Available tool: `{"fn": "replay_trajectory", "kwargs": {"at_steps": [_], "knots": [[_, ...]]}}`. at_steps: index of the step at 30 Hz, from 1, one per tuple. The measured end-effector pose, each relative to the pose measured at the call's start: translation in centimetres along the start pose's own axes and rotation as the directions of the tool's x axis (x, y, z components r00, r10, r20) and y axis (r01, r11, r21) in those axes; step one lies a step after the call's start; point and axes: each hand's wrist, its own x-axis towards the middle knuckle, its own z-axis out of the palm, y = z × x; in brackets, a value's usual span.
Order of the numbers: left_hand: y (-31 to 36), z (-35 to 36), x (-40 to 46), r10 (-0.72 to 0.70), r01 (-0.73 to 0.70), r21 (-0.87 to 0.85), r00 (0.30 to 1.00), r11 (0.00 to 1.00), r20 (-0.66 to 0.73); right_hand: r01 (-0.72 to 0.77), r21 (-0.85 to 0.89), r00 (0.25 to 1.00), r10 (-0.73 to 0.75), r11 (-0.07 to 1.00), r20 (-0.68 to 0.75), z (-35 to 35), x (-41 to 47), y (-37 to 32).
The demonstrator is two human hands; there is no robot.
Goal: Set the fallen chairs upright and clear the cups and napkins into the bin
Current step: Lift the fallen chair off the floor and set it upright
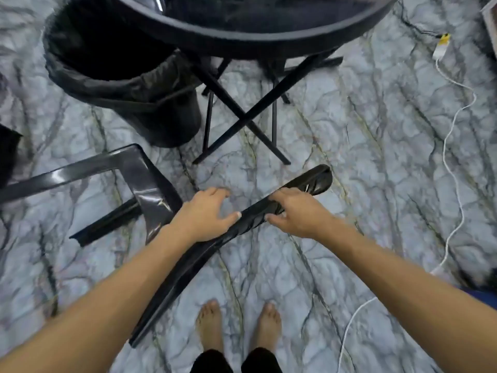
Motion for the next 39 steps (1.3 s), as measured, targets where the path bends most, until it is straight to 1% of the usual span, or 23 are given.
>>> {"fn": "replay_trajectory", "kwargs": {"at_steps": [3, 4, 6, 10, 13, 17, 19, 22, 25, 27, 28, 30, 31, 34, 36, 37, 39], "knots": [[-1.9, 4.2, 1.9, -0.015, 0.014, 0.010, 0.997, 1.000, 0.071, 0.094, -0.101, 0.995, -0.097, 0.990, -0.029, 4.2, 3.2, 0.3], [-2.5, 5.5, 2.2, -0.023, 0.023, 0.003, 0.993, 1.000, 0.112, 0.117, -0.122, 0.993, -0.119, 0.986, -0.006, 5.3, 3.9, 0.0], [-4.1, 8.0, 2.9, -0.025, 0.031, -0.042, 0.991, 0.999, 0.129, 0.161, -0.143, 0.987, -0.161, 0.977, 0.006, 7.2, 5.7, -0.2], [-5.9, 11.1, 2.9, 0.010, 0.011, -0.195, 0.994, 0.981, 0.106, 0.206, -0.168, 0.979, -0.205, 0.964, 0.022, 9.3, 7.6, 0.1], [-6.5, 12.8, 2.4, 0.002, 0.008, -0.307, 0.999, 0.952, 0.035, 0.233, -0.166, 0.972, -0.232, 0.958, 0.027, 9.8, 8.6, 0.9], [-6.4, 13.9, 1.8, -0.053, 0.029, -0.278, 0.996, 0.960, -0.077, 0.246, -0.205, 0.968, -0.250, 0.947, 0.010, 9.7, 9.0, 2.2], [-6.0, 14.1, 1.5, -0.063, 0.034, -0.257, 0.992, 0.966, -0.105, 0.234, -0.208, 0.971, -0.240, 0.950, -0.003, 9.1, 8.8, 3.4], [-5.8, 14.4, 0.9, -0.068, 0.026, -0.287, 0.988, 0.958, -0.138, 0.201, -0.241, 0.975, -0.218, 0.949, -0.047, 7.9, 8.4, 6.2], [-5.9, 14.6, 0.8, -0.077, 0.034, -0.320, 0.989, 0.947, -0.123, 0.176, -0.247, 0.968, -0.213, 0.953, -0.133, 7.5, 8.1, 8.7], [-5.9, 14.3, 1.2, -0.114, 0.079, -0.347, 0.990, 0.935, -0.080, 0.191, -0.198, 0.956, -0.228, 0.961, -0.184, 7.8, 8.2, 9.5], [-5.9, 14.2, 1.5, -0.119, 0.092, -0.321, 0.991, 0.943, -0.066, 0.200, -0.161, 0.952, -0.230, 0.967, -0.200, 7.9, 8.3, 9.5], [-5.3, 13.6, 2.5, -0.066, 0.053, -0.233, 0.997, 0.971, -0.045, 0.203, -0.099, 0.957, -0.219, 0.974, -0.190, 7.7, 8.5, 9.2], [-4.8, 13.4, 3.1, -0.023, 0.015, -0.226, 0.999, 0.974, -0.030, 0.204, -0.087, 0.961, -0.217, 0.975, -0.175, 7.6, 8.4, 8.9], [-2.2, 12.4, 5.1, 0.112, -0.102, -0.288, 0.994, 0.952, 0.018, 0.200, -0.084, 0.965, -0.211, 0.976, -0.156, 7.4, 7.1, 7.9], [-0.7, 11.7, 5.5, 0.180, -0.165, -0.292, 0.983, 0.942, 0.027, 0.199, -0.083, 0.963, -0.210, 0.977, -0.166, 7.1, 6.0, 6.9], [-0.3, 11.4, 5.2, 0.199, -0.187, -0.287, 0.980, 0.939, 0.014, 0.193, -0.089, 0.964, -0.206, 0.977, -0.168, 6.7, 5.6, 6.4], [0.2, 10.9, 3.8, 0.195, -0.205, -0.247, 0.979, 0.947, -0.062, 0.178, -0.112, 0.966, -0.196, 0.978, -0.168, 5.5, 4.7, 5.4]]}}
